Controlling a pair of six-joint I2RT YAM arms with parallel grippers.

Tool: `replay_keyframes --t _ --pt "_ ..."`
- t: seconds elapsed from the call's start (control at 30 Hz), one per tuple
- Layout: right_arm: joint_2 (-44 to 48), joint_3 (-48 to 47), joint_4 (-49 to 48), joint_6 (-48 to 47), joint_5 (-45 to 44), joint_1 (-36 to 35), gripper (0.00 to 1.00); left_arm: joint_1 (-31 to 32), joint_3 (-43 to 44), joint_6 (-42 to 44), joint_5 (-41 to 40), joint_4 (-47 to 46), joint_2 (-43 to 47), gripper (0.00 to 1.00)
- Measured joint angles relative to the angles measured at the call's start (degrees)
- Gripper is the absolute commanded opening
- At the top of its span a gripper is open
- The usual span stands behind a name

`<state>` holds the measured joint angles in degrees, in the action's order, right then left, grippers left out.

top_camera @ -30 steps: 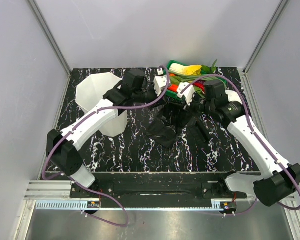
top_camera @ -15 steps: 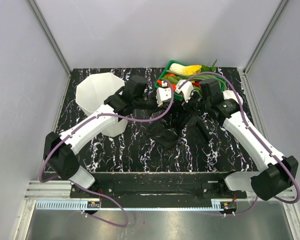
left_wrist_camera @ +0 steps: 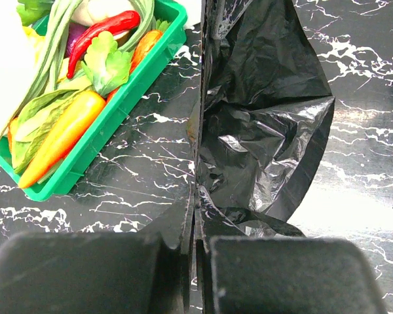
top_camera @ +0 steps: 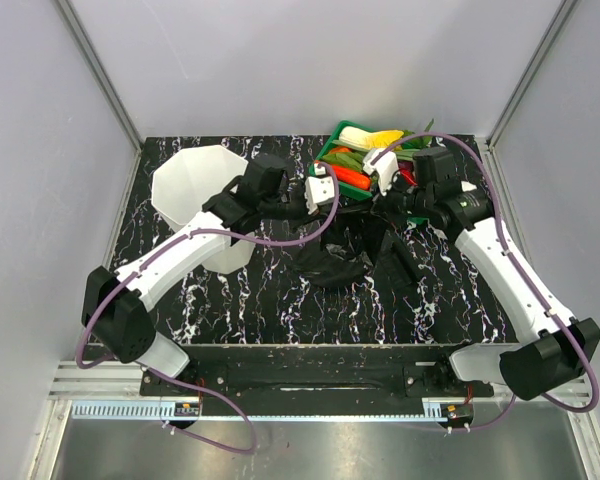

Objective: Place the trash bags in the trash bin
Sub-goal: Unfold the trash bag at the center of the board.

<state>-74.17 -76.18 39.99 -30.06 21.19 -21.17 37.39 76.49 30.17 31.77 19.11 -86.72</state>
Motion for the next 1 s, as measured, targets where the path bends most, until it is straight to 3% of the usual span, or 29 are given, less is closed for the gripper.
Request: replay_keyframes --t 1.0 --pt "0.61 -1.73 3.19 1.09 0.79 6.25 0.00 -3.61 -0.68 1.55 1.66 1.79 0.52 0.00"
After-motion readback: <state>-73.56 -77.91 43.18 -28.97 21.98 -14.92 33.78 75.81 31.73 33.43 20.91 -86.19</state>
